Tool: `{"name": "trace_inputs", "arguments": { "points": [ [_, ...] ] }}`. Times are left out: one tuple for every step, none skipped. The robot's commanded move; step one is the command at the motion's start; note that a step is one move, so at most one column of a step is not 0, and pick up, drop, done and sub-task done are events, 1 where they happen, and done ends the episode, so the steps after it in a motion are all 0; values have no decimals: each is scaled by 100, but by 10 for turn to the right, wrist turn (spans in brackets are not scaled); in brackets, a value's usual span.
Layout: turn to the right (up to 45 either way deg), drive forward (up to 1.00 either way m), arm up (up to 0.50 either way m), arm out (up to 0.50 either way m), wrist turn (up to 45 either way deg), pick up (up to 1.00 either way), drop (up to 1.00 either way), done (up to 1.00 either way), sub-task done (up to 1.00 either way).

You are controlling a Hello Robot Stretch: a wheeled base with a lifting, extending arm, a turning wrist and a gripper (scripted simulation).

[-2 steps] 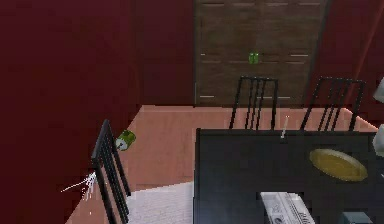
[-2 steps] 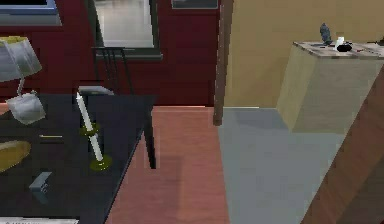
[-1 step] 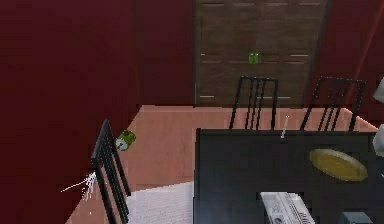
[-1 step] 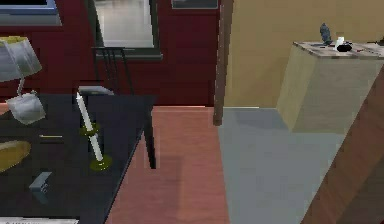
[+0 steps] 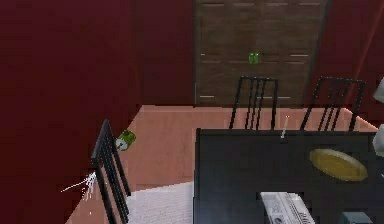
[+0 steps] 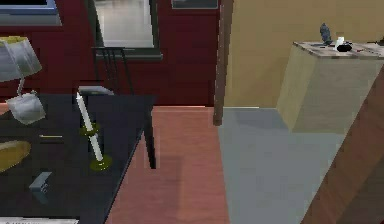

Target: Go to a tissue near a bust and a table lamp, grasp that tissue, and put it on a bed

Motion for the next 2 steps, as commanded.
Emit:
{"name": "trace_inputs", "arguments": {
  "points": [
    [-450,0,0,0,0,0,0,0,0],
    [360,0,0,0,0,0,0,0,0]
  ]
}}
